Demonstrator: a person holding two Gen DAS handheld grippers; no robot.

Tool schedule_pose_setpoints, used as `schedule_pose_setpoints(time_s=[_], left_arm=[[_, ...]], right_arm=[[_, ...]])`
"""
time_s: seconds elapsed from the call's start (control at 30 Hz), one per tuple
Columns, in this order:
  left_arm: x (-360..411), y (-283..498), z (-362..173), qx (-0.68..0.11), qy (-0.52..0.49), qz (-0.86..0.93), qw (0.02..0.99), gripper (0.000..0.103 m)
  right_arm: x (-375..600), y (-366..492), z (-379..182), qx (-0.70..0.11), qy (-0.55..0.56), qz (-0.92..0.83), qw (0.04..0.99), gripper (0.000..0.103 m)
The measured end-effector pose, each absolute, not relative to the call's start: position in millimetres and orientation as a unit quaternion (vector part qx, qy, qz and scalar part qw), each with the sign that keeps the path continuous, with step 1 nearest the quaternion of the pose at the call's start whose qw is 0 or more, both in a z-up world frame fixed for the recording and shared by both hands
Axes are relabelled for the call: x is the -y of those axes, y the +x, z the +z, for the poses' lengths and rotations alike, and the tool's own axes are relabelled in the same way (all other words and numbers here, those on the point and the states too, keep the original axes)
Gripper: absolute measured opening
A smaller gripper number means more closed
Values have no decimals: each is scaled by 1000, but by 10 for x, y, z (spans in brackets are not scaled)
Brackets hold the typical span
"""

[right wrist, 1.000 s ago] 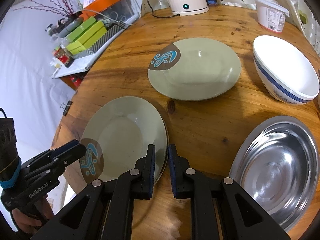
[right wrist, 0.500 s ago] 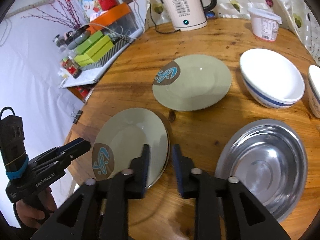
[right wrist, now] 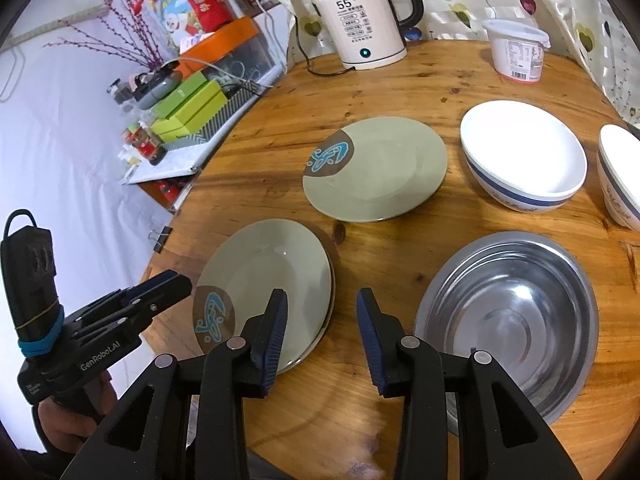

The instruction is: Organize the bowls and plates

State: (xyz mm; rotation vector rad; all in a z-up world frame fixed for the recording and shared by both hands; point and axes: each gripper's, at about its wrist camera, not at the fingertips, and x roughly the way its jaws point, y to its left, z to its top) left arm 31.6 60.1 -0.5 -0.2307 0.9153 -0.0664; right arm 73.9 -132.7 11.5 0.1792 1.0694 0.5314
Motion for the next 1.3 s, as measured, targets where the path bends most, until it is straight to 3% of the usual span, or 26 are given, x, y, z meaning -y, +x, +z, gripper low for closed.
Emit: schedule_pose_setpoints(time_s=[1.3], left_arm=[[-525,834,71,-443,-93,-75,889,32]], right_arm=[[1604,1062,152,-505,123,196,832,35]])
